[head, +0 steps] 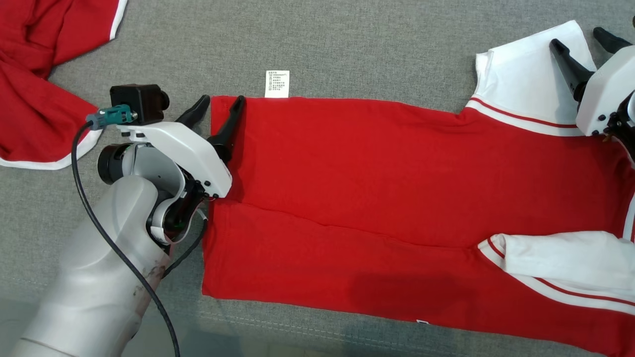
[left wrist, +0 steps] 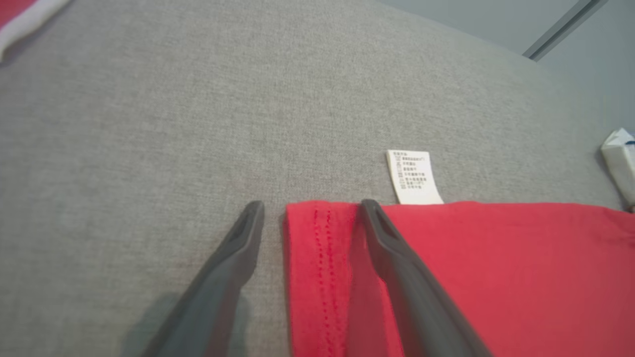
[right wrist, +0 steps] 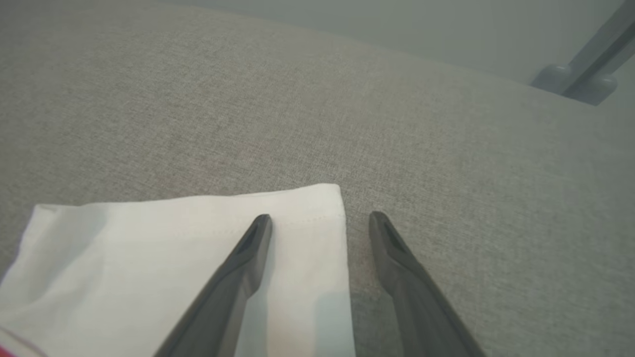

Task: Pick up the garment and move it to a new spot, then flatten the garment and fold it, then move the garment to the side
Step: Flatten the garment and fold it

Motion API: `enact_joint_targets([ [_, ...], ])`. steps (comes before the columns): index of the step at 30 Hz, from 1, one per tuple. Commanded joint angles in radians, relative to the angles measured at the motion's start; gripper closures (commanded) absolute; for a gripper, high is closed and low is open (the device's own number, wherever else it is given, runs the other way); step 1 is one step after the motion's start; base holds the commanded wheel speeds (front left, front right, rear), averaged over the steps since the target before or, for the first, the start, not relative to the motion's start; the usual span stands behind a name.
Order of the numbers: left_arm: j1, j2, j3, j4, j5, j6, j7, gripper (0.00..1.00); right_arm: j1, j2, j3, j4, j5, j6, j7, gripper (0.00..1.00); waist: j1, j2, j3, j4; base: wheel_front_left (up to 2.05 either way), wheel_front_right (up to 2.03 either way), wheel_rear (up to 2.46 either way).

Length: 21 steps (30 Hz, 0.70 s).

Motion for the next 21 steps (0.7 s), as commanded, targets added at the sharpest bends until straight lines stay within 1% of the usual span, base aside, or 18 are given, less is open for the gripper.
enact_joint_targets([
  [1,-0.035,0.031,0.026,0.005,-0.009,-0.01,0.0,0.0,-0.006,-0.01,0.015,-0.007,0.014,0.0,0.002,0.0,-0.0001,0.0,0.002,0.0,0.0,0.0,0.0],
  [2,-0.041,0.028,0.024,0.016,-0.011,-0.016,0.002,0.0,-0.012,-0.011,0.025,0.0,0.019,0.0,-0.001,0.0,-0.0001,0.0,0.003,0.0,0.0,0.0,0.0],
  [3,-0.045,0.025,0.022,0.028,-0.014,-0.022,0.006,0.05,-0.017,-0.012,0.035,0.007,0.026,0.0,-0.002,0.0,-0.0001,0.0,0.003,0.0,0.0,0.0,0.0],
  [4,-0.049,0.022,0.02,0.038,-0.016,-0.028,0.01,0.27,-0.021,-0.013,0.044,0.013,0.032,0.0,-0.005,0.28,-0.0001,0.0,0.002,-0.001,0.0,0.0,0.0],
  [5,-0.052,0.02,0.017,0.049,-0.019,-0.034,0.017,0.55,-0.026,-0.014,0.052,0.02,0.037,0.0,-0.008,0.5,-0.0001,0.0,0.001,-0.001,0.0,0.0,0.0],
  [6,-0.055,0.018,0.015,0.058,-0.022,-0.04,0.022,0.75,-0.029,-0.014,0.061,0.027,0.044,0.0,-0.01,0.58,-0.0001,0.0,0.001,-0.002,0.0,0.0,0.0],
  [7,-0.058,0.017,0.015,0.064,-0.023,-0.045,0.021,1.0,-0.032,-0.014,0.067,0.032,0.053,0.0,-0.012,1.0,-0.0001,0.0,0.0,-0.002,0.0,0.0,0.0],
  [10,-0.064,0.014,0.015,0.083,-0.029,-0.057,0.02,1.0,-0.04,-0.015,0.085,0.049,0.076,0.0,-0.023,1.0,-0.0001,0.0,-0.003,-0.004,0.0,0.0,0.0],
  [13,-0.075,0.014,0.021,0.094,-0.025,-0.059,-0.003,1.0,-0.045,-0.011,0.081,0.061,0.115,0.0,-0.054,1.0,-0.0001,0.0,-0.004,-0.006,0.0,0.0,0.0],
  [17,-0.085,0.02,0.031,0.098,-0.012,-0.053,-0.051,1.0,-0.043,-0.014,0.08,0.065,0.166,0.0,-0.089,1.0,-0.0001,0.0,-0.013,-0.009,0.0,0.0,0.0],
  [21,-0.08,0.03,0.041,0.087,-0.005,-0.049,-0.09,1.0,-0.025,-0.028,0.083,0.039,0.22,0.0,-0.131,1.0,-0.0001,0.0,-0.03,-0.013,0.0,0.0,0.0],
])
